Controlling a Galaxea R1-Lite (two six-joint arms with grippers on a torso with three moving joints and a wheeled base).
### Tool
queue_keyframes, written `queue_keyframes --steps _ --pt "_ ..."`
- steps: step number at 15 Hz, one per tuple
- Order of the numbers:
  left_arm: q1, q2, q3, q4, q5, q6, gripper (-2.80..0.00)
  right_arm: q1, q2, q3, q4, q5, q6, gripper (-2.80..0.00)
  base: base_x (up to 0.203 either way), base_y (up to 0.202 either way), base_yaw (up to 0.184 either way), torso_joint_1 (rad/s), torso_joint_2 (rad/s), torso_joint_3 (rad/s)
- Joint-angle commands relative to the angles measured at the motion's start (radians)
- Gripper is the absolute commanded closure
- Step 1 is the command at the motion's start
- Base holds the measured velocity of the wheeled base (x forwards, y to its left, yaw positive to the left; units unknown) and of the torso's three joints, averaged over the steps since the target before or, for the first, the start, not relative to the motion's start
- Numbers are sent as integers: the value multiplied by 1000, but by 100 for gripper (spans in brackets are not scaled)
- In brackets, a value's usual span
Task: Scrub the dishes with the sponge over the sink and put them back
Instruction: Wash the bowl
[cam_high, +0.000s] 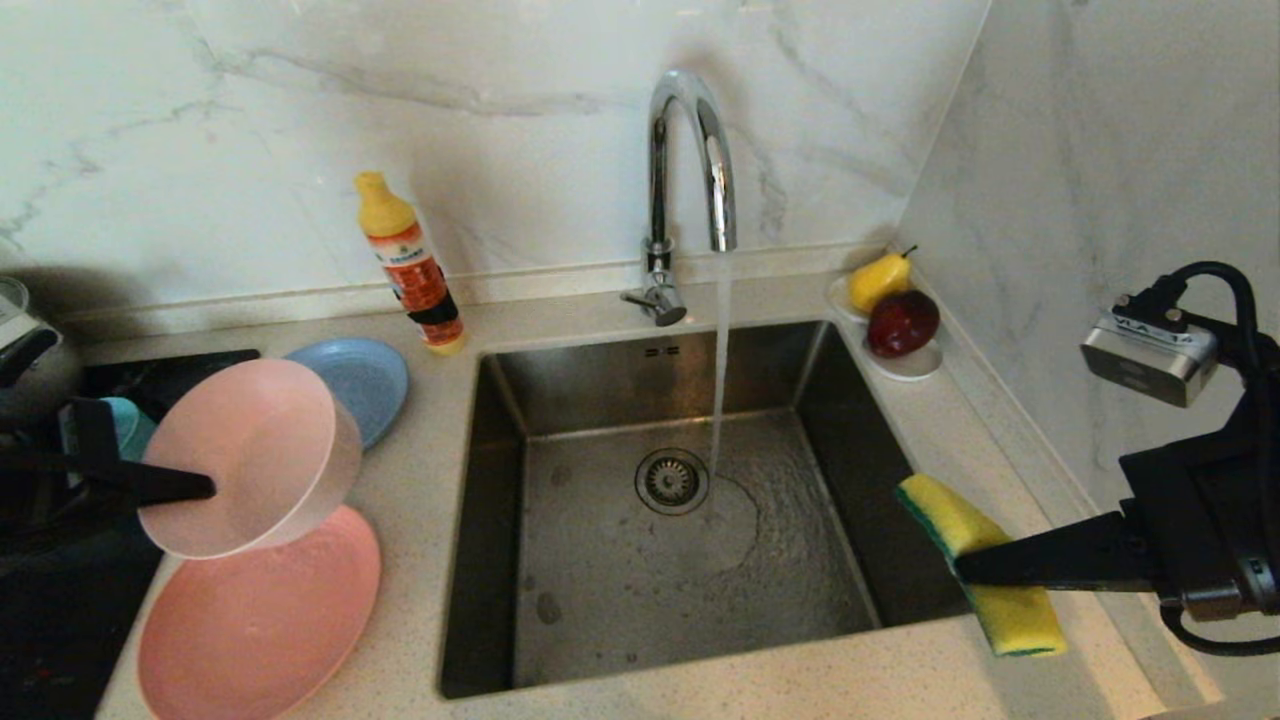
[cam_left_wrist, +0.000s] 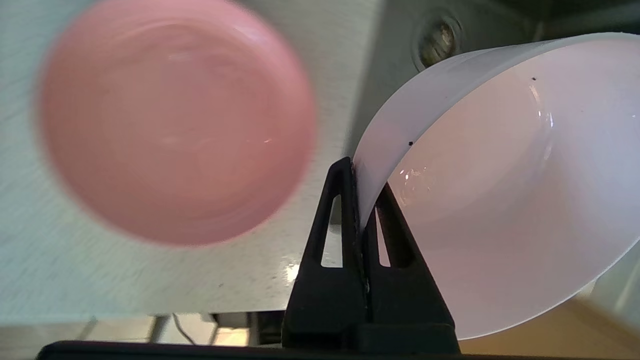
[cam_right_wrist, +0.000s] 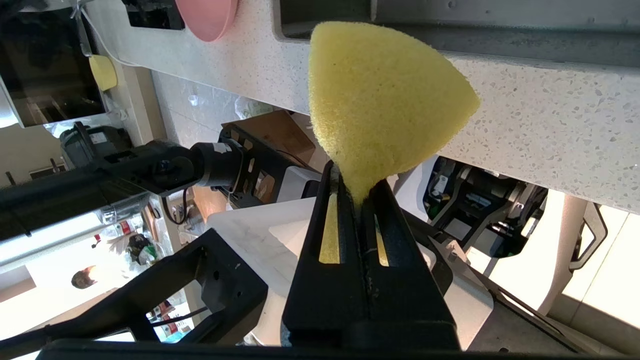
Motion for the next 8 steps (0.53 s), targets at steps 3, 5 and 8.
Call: queue_keyframes --steps 3,5,8 --pt "-319 189 -103 -22 167 -85 0 -2 -20 5 3 3 3 0 0 0 0 0 0 0" --pt "-458 304 -140 -61 246 -150 0 -4 -24 10 3 3 3 0 0 0 0 0 0 0" --pt "-583 457 -174 -176 307 -226 0 -4 -42 19 3 3 3 0 0 0 0 0 0 0"
